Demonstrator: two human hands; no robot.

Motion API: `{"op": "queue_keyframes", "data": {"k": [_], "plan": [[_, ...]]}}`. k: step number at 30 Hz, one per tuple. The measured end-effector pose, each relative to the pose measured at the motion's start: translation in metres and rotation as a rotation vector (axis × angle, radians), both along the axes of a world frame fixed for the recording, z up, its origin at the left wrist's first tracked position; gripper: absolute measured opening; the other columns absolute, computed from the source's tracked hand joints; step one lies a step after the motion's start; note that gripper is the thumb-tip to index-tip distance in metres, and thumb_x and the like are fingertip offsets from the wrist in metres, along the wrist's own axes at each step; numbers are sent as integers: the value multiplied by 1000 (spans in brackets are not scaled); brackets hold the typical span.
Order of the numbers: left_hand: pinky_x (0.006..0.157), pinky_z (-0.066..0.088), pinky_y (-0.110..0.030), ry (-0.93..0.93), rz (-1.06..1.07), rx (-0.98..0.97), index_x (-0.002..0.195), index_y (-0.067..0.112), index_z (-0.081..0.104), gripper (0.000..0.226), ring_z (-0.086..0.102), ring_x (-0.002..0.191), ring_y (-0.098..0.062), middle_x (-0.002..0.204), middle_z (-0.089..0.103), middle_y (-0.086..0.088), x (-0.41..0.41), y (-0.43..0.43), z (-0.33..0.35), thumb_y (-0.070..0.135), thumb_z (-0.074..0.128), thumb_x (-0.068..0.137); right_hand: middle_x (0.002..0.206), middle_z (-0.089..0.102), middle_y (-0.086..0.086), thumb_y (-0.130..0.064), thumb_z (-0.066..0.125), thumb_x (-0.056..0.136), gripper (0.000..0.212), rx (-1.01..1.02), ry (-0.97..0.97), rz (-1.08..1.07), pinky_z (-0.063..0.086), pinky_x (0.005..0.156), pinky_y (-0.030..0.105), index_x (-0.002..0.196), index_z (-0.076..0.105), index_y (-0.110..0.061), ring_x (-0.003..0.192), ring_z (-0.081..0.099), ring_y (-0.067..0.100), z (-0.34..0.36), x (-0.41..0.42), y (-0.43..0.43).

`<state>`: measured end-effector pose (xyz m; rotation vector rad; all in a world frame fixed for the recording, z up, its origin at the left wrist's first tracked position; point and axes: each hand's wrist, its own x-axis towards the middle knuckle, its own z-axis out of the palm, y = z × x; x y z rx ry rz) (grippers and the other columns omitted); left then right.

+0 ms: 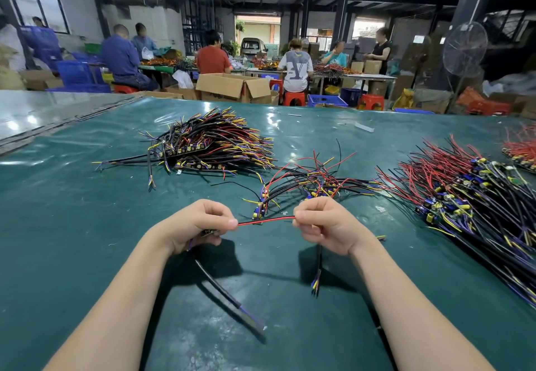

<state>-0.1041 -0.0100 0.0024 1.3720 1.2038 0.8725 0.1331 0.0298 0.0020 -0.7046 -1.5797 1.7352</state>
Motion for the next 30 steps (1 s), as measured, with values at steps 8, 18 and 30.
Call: {"op": "queue_keyframes", "data": {"k": [8, 18, 30], "plan": [[39, 39, -12, 83, -44, -23, 44, 14, 63, 14, 45, 38, -6, 50, 46, -1, -6, 2, -3, 14, 66, 57, 36, 39, -11, 5, 62, 79, 42, 285, -512, 93, 24, 39, 14, 47, 40, -10, 35, 30, 3, 6, 5, -1], [41, 40, -12, 69, -84, -28, 42, 14, 61, 21, 48, 40, -6, 46, 47, 7, -10, -2, -1, 30, 73, 37, 50, 51, 0, -4, 58, 66, 22, 66, -214, 155, 32, 41, 14, 51, 69, -15, 39, 39, 5, 10, 17, -3], [48, 43, -15, 185, -230, -38, 42, 16, 64, 18, 44, 39, -3, 50, 57, 6, -5, -3, 3, 33, 70, 40, 44, 41, 1, -12, 65, 59, 15, 259, -552, 167, 23, 40, 13, 47, 69, -19, 37, 29, 4, 16, 24, 2]]}}
